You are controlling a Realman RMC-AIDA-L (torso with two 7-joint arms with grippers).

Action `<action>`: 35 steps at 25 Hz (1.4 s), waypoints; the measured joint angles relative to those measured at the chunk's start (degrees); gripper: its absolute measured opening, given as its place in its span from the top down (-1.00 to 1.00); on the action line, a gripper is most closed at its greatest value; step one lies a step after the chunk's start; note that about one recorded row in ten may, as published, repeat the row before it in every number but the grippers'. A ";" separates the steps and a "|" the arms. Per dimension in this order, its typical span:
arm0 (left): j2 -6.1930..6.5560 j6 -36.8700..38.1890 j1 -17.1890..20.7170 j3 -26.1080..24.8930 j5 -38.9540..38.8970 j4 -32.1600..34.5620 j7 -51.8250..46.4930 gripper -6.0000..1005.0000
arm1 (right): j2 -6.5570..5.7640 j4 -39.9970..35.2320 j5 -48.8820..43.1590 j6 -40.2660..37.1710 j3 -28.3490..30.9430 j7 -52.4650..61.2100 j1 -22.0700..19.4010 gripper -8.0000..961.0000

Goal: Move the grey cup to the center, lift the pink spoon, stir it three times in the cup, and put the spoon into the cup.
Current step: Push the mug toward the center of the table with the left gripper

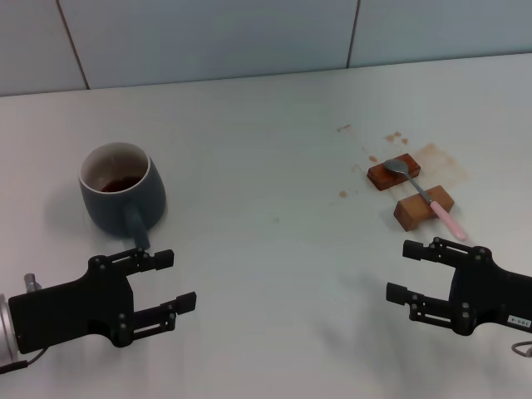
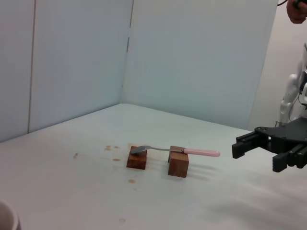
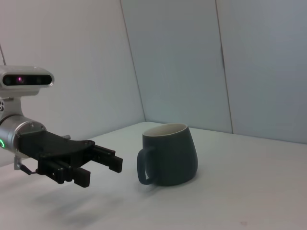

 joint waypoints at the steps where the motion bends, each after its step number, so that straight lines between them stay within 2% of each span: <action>1: 0.01 0.01 0.00 0.00 0.00 0.00 0.00 -0.43 | 0.00 0.00 -0.02 0.00 -0.01 0.00 -0.02 -0.51; 22: -0.05 -0.02 0.32 0.08 0.10 0.00 0.40 -0.40 | 0.06 0.00 0.04 -0.28 -0.01 0.16 -0.38 -0.49; 33: -0.16 -0.17 0.66 -0.06 0.34 0.00 1.28 0.03 | 0.09 0.27 0.20 -1.00 0.11 0.15 -0.52 -0.47; 35: -0.17 -0.22 0.76 -0.06 0.32 0.00 1.24 0.43 | 0.09 0.26 0.20 -1.00 0.07 0.15 -0.52 -0.47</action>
